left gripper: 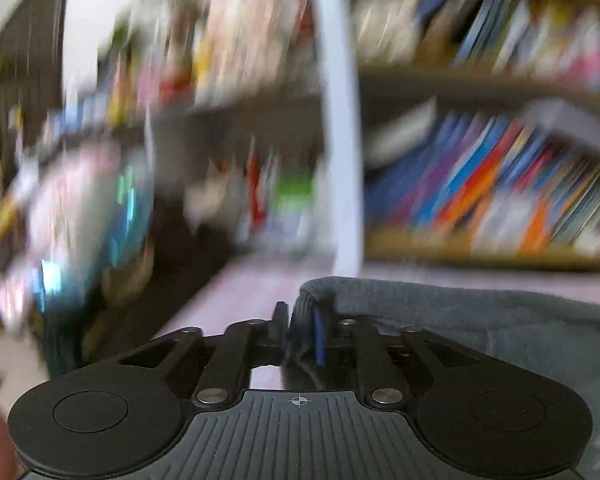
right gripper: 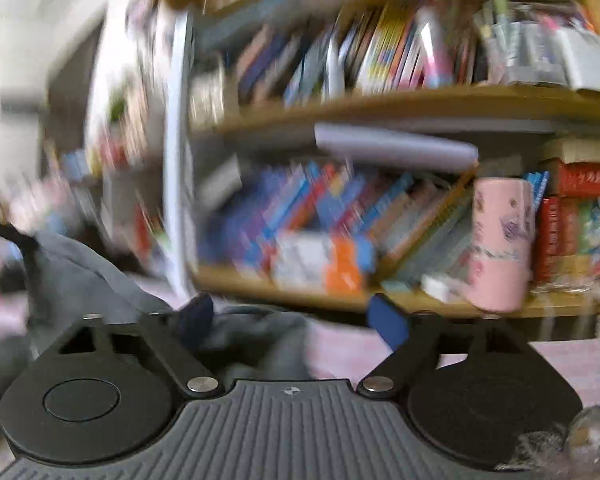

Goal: Fold clothes

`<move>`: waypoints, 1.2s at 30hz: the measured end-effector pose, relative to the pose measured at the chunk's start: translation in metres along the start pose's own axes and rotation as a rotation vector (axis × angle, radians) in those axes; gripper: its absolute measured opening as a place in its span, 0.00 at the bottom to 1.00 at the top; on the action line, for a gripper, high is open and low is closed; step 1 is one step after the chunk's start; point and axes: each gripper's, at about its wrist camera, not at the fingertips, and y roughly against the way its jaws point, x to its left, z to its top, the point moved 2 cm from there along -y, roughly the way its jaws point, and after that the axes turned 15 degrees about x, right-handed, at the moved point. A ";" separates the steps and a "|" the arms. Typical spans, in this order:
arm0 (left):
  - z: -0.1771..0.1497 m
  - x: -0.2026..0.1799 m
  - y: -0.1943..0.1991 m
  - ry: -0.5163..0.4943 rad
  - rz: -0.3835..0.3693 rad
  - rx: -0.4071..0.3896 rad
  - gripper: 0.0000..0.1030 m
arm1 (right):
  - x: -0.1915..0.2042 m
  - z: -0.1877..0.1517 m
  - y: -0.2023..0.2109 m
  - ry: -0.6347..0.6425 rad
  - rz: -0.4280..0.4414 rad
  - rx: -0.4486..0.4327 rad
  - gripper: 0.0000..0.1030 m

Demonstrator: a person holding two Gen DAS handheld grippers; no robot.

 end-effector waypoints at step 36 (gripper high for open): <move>-0.070 0.022 -0.033 -0.101 0.184 0.127 0.89 | 0.011 0.026 0.062 -0.253 0.744 0.074 0.01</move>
